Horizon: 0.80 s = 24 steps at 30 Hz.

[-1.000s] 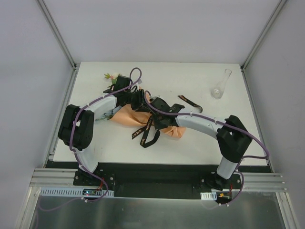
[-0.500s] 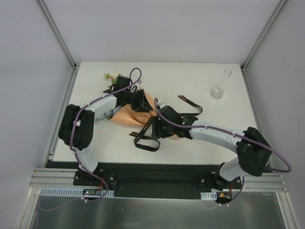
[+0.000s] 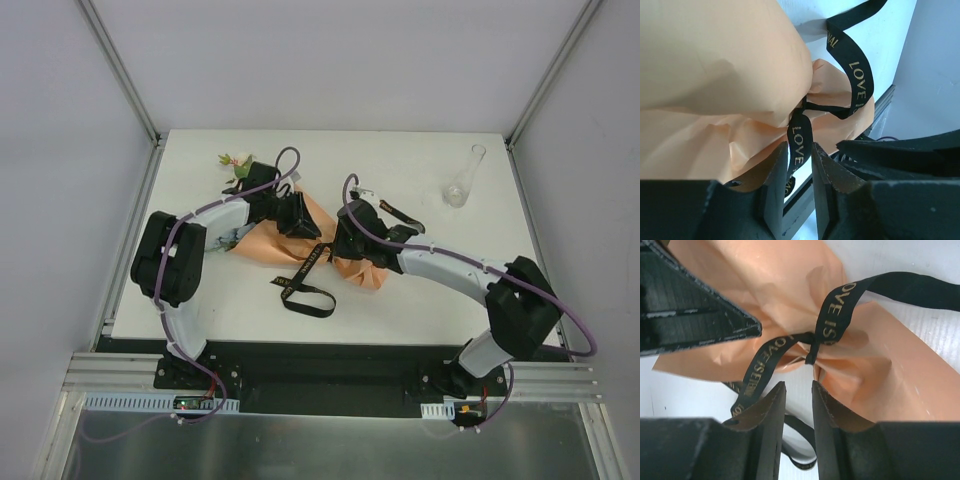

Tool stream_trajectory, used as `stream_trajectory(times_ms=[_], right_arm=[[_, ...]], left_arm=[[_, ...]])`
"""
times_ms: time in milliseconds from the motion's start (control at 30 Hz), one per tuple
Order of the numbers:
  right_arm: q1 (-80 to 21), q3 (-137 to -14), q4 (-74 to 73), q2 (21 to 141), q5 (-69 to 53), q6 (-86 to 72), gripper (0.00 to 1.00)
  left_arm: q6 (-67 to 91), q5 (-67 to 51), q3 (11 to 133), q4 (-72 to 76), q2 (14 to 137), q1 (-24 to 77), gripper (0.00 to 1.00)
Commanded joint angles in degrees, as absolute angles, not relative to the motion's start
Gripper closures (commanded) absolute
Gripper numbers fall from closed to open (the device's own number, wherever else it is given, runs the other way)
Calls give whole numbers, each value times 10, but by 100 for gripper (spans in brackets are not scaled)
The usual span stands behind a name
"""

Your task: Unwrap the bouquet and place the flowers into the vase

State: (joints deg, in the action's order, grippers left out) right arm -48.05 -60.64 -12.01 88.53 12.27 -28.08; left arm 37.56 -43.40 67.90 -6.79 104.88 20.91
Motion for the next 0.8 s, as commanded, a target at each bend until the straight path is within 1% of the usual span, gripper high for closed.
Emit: stream_trajectory(times_ms=[0, 233, 467, 700, 767], right_arm=[[-479, -608, -56, 911, 163, -344, 73], [-476, -599, -24, 951, 167, -356, 74], [-470, -614, -61, 971, 167, -366, 71], [-470, -632, -76, 990, 155, -353, 71], [-470, -629, -70, 991, 152, -352, 73]], left_arm=[[381, -454, 700, -74, 1061, 207, 75], [396, -460, 702, -75, 1084, 207, 78], [396, -454, 702, -74, 1090, 207, 79], [396, -445, 699, -75, 1087, 208, 79], [396, -439, 697, -75, 1090, 208, 78]])
